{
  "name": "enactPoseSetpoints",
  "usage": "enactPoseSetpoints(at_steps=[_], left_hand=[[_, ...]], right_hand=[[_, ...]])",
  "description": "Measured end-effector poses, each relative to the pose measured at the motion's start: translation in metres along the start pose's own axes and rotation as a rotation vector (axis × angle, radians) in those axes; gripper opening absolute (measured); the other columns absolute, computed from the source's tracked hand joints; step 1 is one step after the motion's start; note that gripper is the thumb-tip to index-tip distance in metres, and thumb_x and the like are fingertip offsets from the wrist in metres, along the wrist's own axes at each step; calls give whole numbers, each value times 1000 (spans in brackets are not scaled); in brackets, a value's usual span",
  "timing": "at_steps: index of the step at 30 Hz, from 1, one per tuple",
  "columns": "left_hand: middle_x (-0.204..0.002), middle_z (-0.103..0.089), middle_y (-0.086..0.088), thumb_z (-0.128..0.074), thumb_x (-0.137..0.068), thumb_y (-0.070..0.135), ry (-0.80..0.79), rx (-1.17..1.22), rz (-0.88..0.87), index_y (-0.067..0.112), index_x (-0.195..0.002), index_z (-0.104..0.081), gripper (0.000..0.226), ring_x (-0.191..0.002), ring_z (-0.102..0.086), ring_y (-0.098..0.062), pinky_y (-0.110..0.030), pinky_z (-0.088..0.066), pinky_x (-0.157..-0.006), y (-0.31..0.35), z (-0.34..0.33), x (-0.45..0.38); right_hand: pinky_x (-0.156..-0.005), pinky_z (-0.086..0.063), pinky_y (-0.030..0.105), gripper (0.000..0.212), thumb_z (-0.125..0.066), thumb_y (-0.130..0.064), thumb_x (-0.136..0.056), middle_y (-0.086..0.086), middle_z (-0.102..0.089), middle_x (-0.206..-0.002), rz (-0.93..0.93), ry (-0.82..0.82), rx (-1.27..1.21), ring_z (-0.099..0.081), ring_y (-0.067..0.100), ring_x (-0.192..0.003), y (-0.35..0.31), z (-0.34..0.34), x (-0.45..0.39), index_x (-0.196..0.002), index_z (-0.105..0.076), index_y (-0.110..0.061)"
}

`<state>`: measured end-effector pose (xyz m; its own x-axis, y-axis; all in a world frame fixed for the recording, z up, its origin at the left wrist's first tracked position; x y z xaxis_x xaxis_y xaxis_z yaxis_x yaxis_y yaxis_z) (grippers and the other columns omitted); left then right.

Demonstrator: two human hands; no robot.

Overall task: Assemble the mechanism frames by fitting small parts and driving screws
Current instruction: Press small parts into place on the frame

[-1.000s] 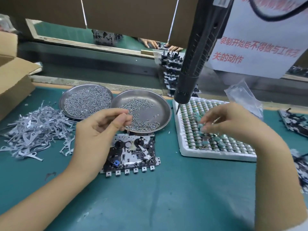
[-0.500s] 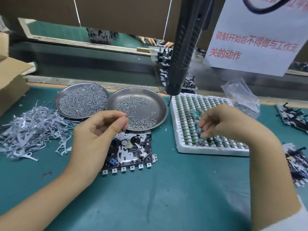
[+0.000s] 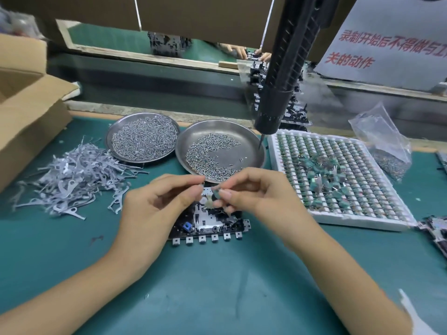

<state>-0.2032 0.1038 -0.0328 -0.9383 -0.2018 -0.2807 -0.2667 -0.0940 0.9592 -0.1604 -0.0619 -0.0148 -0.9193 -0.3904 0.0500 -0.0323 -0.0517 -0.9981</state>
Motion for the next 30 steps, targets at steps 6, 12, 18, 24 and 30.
enactPoseSetpoints(at_steps=[6, 12, 18, 24, 30], left_hand=[[-88, -73, 0, -69, -73, 20, -37, 54, -1, 29, -94, -74, 24, -80, -68, -8, -16, -51, -77, -3, -2, -1], [-86, -74, 2, -69, -74, 16, -71, 82, 2, 23, -91, -75, 20, -78, -68, -10, -17, -52, -74, -5, -5, 0], [-88, -75, 0, -67, -75, 12, -99, 106, 2, 15, -91, -72, 17, -81, -69, -11, -17, -52, -75, -3, -6, 0], [-87, -75, 1, -66, -76, 11, -108, 110, -6, 12, -92, -71, 17, -80, -70, -11, -15, -51, -74, -2, -7, 0], [-87, -75, 2, -65, -76, 11, -129, 115, -22, 14, -92, -71, 17, -79, -69, -8, -13, -50, -73, -3, -9, 1]], right_hand=[[-70, -54, 20, 13, -71, -2, -74, 15, -74, -84, -43, -13, -184, -72, 19, -76, 6, -4, 1, -87, -71, -4], [-71, -54, 19, 25, -77, -11, -63, 8, -75, -83, -42, 14, -124, -72, 16, -78, 6, -4, 1, -88, -76, -14], [-80, -55, 22, 27, -77, -19, -62, 7, -75, -87, -15, 20, -124, -71, 17, -85, 6, -5, 2, -88, -77, -13], [-87, -55, 28, 28, -78, -21, -62, 8, -75, -88, -17, 47, -125, -71, 21, -89, 8, -5, 2, -89, -77, -12], [-85, -55, 27, 28, -79, -19, -63, 11, -75, -88, -23, 57, -135, -71, 23, -88, 10, -4, 2, -89, -77, -9]])
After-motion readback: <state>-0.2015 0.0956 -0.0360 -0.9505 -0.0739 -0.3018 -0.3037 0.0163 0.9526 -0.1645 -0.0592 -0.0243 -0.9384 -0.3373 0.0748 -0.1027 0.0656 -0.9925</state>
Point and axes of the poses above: each hand's wrist, its own x-axis away from the middle knuckle, its own z-axis out of the back of the hand, y = z × x, the point moved 3 cm from there along -x, towards the middle knuckle
